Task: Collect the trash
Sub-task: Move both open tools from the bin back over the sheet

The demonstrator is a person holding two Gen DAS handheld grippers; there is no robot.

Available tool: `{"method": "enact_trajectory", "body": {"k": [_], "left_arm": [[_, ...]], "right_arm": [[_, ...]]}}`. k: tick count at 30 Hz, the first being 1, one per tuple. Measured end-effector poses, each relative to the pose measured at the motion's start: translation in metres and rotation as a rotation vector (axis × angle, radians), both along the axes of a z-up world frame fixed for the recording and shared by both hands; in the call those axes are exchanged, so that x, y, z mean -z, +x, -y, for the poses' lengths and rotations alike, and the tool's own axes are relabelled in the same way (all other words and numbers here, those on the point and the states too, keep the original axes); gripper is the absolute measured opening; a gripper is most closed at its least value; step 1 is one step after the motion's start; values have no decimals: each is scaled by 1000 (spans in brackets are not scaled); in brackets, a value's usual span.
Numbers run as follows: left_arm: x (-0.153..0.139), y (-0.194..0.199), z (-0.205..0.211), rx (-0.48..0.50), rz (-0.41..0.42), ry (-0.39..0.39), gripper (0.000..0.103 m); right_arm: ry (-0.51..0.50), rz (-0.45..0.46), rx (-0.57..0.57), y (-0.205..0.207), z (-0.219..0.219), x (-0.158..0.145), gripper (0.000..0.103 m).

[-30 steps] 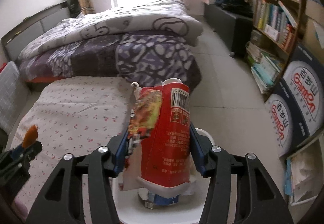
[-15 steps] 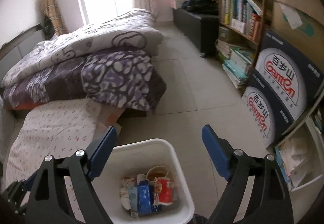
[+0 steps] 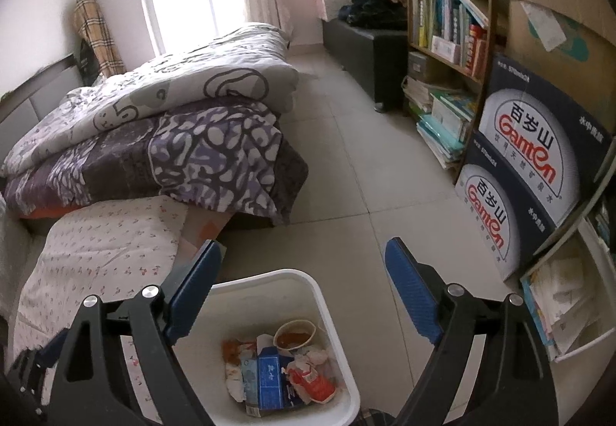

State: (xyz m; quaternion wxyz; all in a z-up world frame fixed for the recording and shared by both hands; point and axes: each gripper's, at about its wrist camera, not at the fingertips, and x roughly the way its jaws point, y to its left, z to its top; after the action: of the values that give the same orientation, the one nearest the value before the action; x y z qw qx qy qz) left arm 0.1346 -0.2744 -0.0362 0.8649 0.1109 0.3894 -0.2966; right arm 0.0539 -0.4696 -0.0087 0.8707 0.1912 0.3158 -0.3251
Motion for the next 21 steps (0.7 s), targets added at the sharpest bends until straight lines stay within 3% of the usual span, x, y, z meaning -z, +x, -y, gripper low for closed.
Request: {"method": "enact_trajectory", "body": {"k": [12, 21], "left_arm": [[-27, 10, -45, -204, 169, -8, 94], [-32, 23, -84, -364, 214, 14, 96]], "right_arm": [[-145, 2, -67, 19, -53, -11, 91], [-169, 19, -132, 34, -91, -12, 96]]}}
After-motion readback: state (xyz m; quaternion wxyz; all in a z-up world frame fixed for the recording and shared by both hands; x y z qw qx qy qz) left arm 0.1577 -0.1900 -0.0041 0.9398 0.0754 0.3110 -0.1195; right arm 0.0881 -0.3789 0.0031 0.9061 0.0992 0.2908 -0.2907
